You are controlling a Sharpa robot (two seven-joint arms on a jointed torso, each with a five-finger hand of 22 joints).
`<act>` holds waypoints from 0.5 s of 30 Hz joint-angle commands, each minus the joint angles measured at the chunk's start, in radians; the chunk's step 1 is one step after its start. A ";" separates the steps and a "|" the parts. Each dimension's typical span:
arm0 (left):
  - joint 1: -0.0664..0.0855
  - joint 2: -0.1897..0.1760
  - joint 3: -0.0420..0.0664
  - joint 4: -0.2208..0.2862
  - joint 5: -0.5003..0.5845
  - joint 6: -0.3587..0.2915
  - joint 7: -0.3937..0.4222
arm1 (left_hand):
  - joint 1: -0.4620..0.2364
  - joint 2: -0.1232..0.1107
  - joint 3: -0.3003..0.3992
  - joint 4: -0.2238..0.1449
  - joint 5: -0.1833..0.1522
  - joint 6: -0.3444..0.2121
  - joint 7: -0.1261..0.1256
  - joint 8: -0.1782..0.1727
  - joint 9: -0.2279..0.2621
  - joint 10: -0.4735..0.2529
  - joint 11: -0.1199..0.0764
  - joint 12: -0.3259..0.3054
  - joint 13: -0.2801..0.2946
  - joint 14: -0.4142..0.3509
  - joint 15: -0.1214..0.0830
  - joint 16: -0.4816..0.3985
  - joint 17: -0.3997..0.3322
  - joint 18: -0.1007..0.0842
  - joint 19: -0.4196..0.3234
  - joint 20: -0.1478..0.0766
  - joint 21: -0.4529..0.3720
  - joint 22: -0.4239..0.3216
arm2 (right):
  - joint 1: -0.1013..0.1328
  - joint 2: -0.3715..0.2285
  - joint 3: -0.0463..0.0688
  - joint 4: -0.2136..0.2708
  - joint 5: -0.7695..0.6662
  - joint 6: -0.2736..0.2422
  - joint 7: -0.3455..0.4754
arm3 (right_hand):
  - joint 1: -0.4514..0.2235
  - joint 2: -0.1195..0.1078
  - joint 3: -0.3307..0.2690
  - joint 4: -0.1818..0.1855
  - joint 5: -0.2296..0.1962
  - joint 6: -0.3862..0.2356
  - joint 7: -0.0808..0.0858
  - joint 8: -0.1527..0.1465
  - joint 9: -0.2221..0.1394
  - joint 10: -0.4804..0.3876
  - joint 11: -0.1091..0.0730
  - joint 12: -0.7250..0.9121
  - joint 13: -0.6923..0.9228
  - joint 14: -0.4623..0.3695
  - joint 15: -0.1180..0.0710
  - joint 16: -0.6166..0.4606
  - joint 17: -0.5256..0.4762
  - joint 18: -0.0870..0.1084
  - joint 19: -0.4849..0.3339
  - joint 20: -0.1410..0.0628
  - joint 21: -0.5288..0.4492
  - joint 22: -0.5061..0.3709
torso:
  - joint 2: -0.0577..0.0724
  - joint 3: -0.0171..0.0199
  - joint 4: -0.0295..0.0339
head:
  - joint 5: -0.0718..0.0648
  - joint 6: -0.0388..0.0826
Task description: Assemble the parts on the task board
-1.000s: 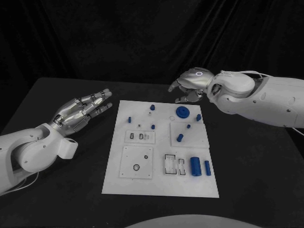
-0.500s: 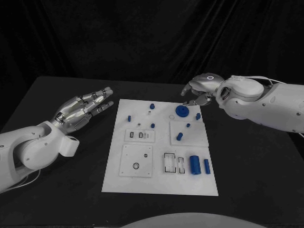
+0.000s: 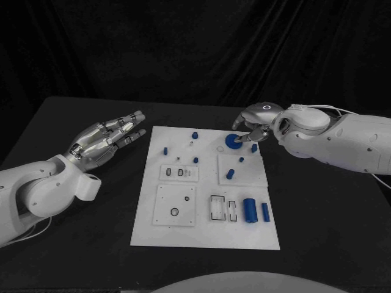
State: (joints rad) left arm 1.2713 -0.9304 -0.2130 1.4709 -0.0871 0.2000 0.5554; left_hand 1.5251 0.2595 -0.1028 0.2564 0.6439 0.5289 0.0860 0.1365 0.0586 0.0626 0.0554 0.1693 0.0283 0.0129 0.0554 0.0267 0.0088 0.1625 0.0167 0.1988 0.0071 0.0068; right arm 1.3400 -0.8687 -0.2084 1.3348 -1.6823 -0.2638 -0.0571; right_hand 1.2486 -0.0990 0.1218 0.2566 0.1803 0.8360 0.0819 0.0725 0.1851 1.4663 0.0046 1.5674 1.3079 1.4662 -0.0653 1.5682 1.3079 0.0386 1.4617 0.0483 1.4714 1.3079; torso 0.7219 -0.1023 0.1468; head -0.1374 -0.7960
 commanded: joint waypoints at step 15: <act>0.000 0.003 0.001 0.002 0.000 0.025 0.011 | 0.005 -0.003 0.006 -0.002 0.000 0.003 -0.002 0.005 0.001 -0.002 0.006 0.004 0.002 0.002 0.007 0.004 0.002 0.020 -0.002 0.006 0.003 0.001 | -0.034 0.043 0.001 -0.059 0.005 0.025 -0.015 | 0.020 -0.006 0.002 -0.004 -0.009 0.024 0.003 0.013 0.011 0.104 -0.002 0.003 0.263 0.105 -0.001 0.003 0.263 -0.002 0.014 -0.002 -0.010 0.168 | -0.003 -0.0012 -0.0006 | -0.003 -0.004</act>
State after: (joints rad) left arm 1.2713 -0.9294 -0.2131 1.4712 -0.0872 0.2082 0.5548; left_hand 1.5251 0.2595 -0.1029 0.2564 0.6439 0.5289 0.0860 0.1365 0.0585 0.0626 0.0555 0.1693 0.0291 0.0129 0.0553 0.0267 0.0095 0.1624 0.0167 0.1988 0.0071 0.0067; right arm 1.3102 -0.8266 -0.2081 1.2796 -1.6775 -0.2528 -0.0565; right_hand 1.2583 -0.1077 0.1217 0.2566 0.1764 0.8524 0.0837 0.0812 0.1955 1.4662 0.0047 1.5673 1.3077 1.4661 -0.0653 1.5682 1.3078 0.0389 1.4617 0.0483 1.4658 1.3077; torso 0.7201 -0.1038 0.1468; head -0.1406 -0.7995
